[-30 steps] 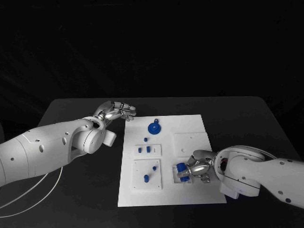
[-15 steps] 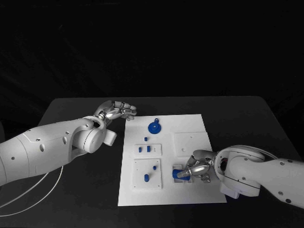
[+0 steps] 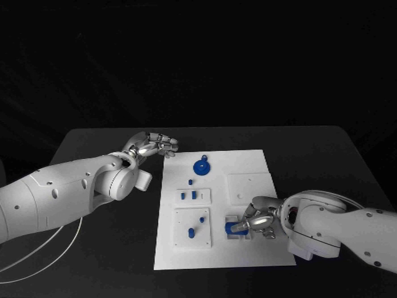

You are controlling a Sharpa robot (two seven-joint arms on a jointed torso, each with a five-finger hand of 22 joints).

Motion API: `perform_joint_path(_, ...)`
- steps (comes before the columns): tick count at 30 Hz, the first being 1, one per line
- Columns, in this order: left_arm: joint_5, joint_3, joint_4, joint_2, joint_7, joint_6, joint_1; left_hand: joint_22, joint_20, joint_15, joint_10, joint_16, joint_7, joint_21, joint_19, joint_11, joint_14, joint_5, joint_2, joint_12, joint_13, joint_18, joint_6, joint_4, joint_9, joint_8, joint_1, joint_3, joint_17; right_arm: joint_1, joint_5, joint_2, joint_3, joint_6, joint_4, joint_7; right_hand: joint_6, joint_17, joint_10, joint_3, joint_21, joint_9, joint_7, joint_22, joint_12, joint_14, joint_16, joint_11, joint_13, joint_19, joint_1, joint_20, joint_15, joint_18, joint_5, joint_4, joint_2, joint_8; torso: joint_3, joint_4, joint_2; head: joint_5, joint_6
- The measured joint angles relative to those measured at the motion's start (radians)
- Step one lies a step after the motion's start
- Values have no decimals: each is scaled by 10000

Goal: Assemble the parts on the task board

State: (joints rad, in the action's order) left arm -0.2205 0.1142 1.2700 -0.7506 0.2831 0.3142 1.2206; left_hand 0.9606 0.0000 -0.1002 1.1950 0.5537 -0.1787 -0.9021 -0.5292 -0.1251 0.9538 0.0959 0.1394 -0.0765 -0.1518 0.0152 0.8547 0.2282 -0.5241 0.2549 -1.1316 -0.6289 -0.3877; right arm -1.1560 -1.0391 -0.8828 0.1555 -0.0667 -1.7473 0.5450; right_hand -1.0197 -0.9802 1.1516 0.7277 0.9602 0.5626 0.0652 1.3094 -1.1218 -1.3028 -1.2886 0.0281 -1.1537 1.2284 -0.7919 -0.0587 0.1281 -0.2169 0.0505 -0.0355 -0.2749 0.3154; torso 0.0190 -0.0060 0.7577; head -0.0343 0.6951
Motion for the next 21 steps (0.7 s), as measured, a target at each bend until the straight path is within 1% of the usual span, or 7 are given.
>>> perform_joint_path(1,0,0,0,0,0,0,0,0,0,0,0,0,-12,0,0,0,0,0,0,0,0,0,-12,0,0,0,0,0,0,0,-29,-11,0,7,-15,-9,0,-5,12,126,0,0,0,0,0,-11,0,-12,0,-13,-206,-8,10,0,0,126,143,0,0,1,0,0,-2)
perform_joint_path(3,0,0,0,0,-1,0,0,0,0,0,0,0,-12,0,0,0,0,0,0,0,0,0,-12,0,0,0,0,0,-10,0,-71,-34,0,26,-42,-23,0,-5,12,279,0,-26,0,0,0,-47,39,-12,0,-51,-434,-19,21,0,-1,281,277,-23,0,1,0,0,-6)
perform_joint_path(7,0,0,0,-2,-2,1,0,-1,0,0,0,0,22,0,0,0,0,0,0,0,-1,0,-47,0,0,0,0,0,-10,1,-185,-66,0,111,-92,-44,0,-19,12,368,0,-61,0,0,31,-48,39,-12,1,-53,-539,-19,20,0,-2,377,381,-79,0,0,0,0,-11)
perform_joint_path(9,0,0,0,-4,-3,1,0,-1,0,0,0,0,22,0,0,0,0,0,0,0,-1,0,-47,0,0,0,0,0,-15,1,-257,-79,0,178,-136,-45,0,-19,12,344,0,-88,1,0,40,-49,40,-12,1,-54,-532,-19,20,1,-2,372,375,-80,0,1,0,0,-12)
perform_joint_path(14,0,0,3,-6,-5,1,0,-2,0,0,0,-34,22,0,0,0,0,0,0,0,-1,0,-47,0,-1,0,0,0,-19,2,-442,-108,0,307,-216,-43,-1,-30,13,187,0,-135,2,0,40,-52,77,-13,2,-53,-160,-19,16,0,-1,75,86,-54,4,0,0,-11,-12)
perform_joint_path(18,0,1,4,-8,-6,1,0,-2,0,0,0,-39,22,30,0,0,0,0,0,0,-1,0,-47,0,-1,0,0,0,-19,3,-658,-122,0,371,-273,-38,-34,-43,13,179,0,-163,-28,0,78,-54,77,-13,2,-53,125,-18,14,0,-1,-186,85,-54,4,-1,0,-14,-12)
perform_joint_path(21,0,1,5,-9,-8,1,0,0,0,0,-6,-39,22,39,0,-6,0,0,0,0,0,0,-47,0,10,0,0,0,-30,5,-785,-121,0,426,-304,-37,-46,-54,14,201,0,-176,-16,0,78,-65,77,-14,2,-53,173,-18,3,1,-1,-268,128,-54,3,-1,0,-16,-18)
